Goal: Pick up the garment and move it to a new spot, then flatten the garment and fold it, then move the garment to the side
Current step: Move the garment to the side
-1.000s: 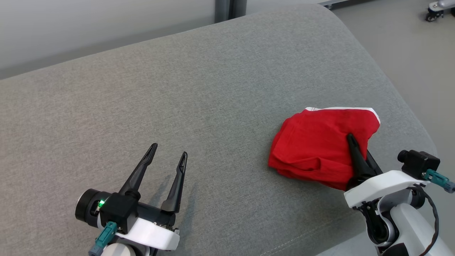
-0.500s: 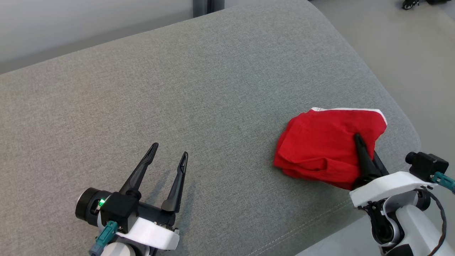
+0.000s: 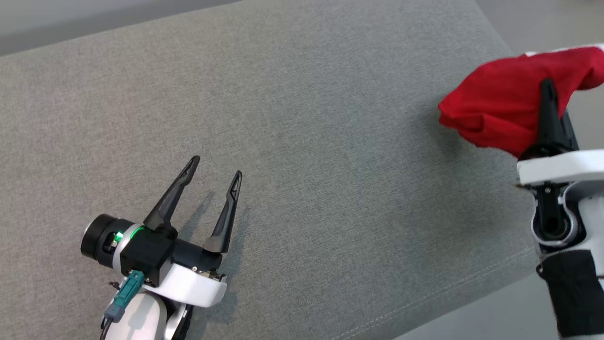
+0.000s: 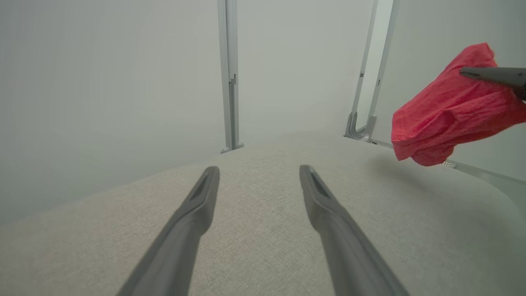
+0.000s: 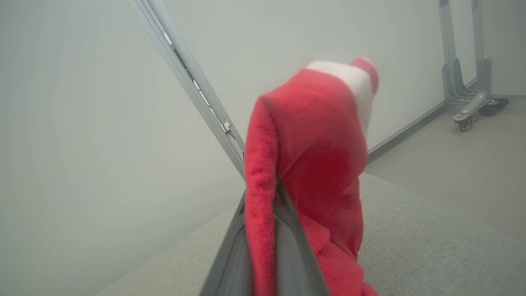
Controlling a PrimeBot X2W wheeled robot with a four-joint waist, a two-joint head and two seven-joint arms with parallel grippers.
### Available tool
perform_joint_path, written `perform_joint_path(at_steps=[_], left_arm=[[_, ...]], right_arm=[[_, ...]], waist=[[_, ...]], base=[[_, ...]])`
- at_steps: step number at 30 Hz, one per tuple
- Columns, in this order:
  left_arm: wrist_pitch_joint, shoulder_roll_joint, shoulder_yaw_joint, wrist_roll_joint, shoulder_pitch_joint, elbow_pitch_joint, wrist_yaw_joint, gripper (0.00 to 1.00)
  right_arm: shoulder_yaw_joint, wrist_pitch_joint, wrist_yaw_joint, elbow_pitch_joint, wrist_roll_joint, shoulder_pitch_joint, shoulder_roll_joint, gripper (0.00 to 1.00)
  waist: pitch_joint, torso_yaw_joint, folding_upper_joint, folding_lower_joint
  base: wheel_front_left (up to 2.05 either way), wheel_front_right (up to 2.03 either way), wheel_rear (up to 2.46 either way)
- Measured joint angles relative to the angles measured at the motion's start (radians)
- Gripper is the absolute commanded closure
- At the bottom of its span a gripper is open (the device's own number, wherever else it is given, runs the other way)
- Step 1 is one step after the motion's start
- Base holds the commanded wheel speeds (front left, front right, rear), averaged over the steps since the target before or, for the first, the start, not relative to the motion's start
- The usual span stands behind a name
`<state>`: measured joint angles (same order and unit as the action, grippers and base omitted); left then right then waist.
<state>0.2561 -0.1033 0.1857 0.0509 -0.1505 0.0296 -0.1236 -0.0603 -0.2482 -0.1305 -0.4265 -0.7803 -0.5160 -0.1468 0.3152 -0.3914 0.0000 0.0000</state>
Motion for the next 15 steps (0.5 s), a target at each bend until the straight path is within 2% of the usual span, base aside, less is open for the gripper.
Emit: perform_joint_path(at_steps=[15], left_arm=[[0.0,-0.061,0.054,-0.009,-0.146,-0.085,0.0,0.0]], right_arm=[[0.04,-0.002,0.0,-0.291,0.062,-0.49,-0.07,1.0]], waist=[[0.209,0.12,0.0,0.0]], base=[[0.0,0.0,0.0]])
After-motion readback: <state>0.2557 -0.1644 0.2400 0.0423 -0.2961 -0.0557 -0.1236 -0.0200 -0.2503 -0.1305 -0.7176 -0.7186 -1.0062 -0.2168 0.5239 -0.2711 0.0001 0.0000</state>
